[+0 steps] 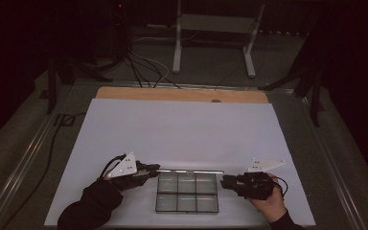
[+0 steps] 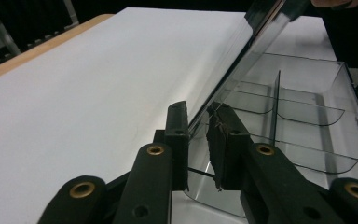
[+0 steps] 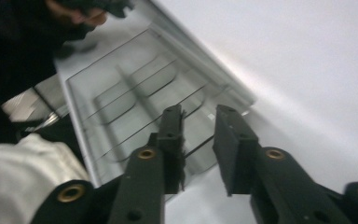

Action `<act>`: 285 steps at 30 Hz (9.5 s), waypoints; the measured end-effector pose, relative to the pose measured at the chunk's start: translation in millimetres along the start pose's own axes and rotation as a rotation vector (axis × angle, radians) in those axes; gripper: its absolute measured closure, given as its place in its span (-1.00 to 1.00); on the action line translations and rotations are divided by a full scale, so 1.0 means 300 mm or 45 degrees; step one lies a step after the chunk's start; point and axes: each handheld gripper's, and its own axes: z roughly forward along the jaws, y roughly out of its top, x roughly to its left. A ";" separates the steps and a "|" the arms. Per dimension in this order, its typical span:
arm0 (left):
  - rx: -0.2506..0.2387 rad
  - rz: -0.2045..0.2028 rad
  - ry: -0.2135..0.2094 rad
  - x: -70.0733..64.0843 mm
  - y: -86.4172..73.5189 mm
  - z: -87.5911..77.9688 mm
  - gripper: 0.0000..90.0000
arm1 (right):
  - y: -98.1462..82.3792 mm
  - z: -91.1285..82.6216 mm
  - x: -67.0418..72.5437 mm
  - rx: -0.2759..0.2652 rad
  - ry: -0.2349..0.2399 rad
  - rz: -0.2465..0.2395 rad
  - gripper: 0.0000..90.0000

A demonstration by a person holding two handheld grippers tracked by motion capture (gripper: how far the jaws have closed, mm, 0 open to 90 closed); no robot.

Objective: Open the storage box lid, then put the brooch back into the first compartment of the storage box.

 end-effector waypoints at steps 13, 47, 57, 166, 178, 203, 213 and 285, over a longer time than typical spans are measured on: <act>-0.024 -0.025 0.015 0.022 0.004 0.008 0.86 | 0.038 0.045 -0.040 -0.110 -0.054 0.000 0.46; -0.044 -0.164 0.022 0.070 0.000 0.034 0.92 | 0.059 0.100 -0.063 -0.188 -0.156 0.079 0.79; -0.044 -0.207 0.041 0.078 -0.001 0.042 0.90 | 0.067 0.114 -0.053 -0.185 -0.221 0.118 0.81; 0.123 -0.446 0.023 0.072 -0.001 0.049 -0.95 | 0.117 0.172 -0.057 -0.162 -0.277 0.199 -0.69; 0.129 -0.404 -0.023 0.036 -0.018 0.016 -0.99 | 0.111 0.074 -0.083 -0.191 -0.265 0.144 -0.92; 0.153 -0.389 -0.058 0.000 -0.055 -0.052 -0.99 | 0.024 -0.029 -0.155 -0.189 -0.256 0.208 -0.92; 0.123 -0.405 -0.042 0.005 -0.065 -0.066 -0.99 | -0.032 -0.058 -0.173 -0.157 -0.300 0.132 -0.93; 0.151 -0.369 -0.027 -0.026 -0.080 -0.075 -0.99 | -0.111 0.008 -0.187 0.269 -0.554 0.168 0.90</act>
